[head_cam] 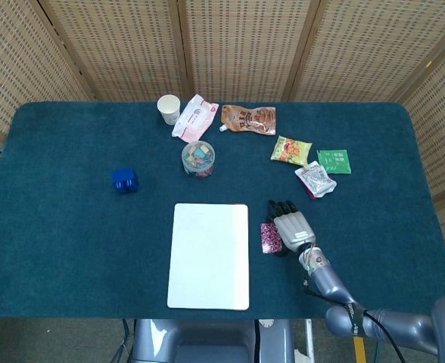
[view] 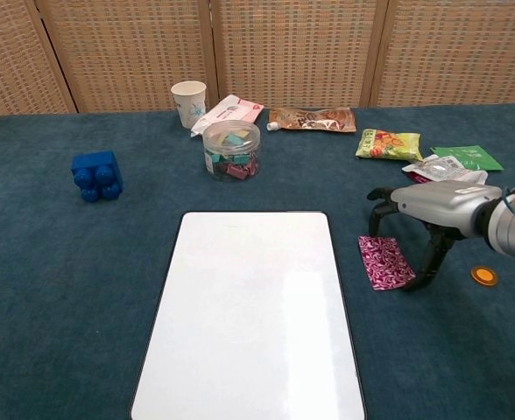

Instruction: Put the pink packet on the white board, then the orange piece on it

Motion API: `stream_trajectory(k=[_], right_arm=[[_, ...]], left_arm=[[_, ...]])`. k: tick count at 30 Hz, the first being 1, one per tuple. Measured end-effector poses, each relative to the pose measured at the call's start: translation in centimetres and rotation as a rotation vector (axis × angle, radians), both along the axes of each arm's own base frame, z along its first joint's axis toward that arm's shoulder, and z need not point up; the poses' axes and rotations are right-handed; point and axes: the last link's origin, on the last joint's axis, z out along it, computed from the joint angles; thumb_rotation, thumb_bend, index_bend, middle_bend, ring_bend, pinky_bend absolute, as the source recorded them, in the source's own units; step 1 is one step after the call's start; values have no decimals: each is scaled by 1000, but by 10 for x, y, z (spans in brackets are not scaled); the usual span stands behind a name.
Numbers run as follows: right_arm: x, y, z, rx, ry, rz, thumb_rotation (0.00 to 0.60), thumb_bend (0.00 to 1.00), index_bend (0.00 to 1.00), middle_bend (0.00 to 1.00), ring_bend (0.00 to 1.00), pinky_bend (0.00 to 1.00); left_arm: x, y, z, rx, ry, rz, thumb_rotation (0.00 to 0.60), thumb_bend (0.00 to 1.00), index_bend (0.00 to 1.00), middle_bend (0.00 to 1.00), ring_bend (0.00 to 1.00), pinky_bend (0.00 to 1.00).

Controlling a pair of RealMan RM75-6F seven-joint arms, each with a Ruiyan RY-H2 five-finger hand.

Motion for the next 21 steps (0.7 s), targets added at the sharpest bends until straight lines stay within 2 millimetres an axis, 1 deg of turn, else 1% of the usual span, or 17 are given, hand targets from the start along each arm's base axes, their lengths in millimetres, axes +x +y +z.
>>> stream_trajectory(k=[5, 9, 12, 16, 21], right_arm=[[8, -1, 7, -8, -24, 14, 600, 53, 565, 0, 0, 0], [24, 1, 13, -5, -56, 38, 600, 53, 565, 0, 0, 0], [40, 3, 17, 7, -91, 56, 600, 53, 565, 0, 0, 0], [66, 8, 20, 26, -118, 97, 600, 53, 565, 0, 0, 0], [87, 10, 13, 47, -117, 98, 600, 53, 565, 0, 0, 0]], left_arm=[[0, 0, 0, 1, -1, 2, 589, 0, 0, 0, 0, 0], [0, 0, 1, 1, -1, 1, 589, 0, 0, 0, 0, 0], [0, 0, 1, 1, -1, 1, 589, 0, 0, 0, 0, 0], [0, 0, 1, 1, -1, 2, 588, 0, 0, 0, 0, 0], [-1, 0, 0, 0, -5, 4, 589, 0, 0, 0, 0, 0]])
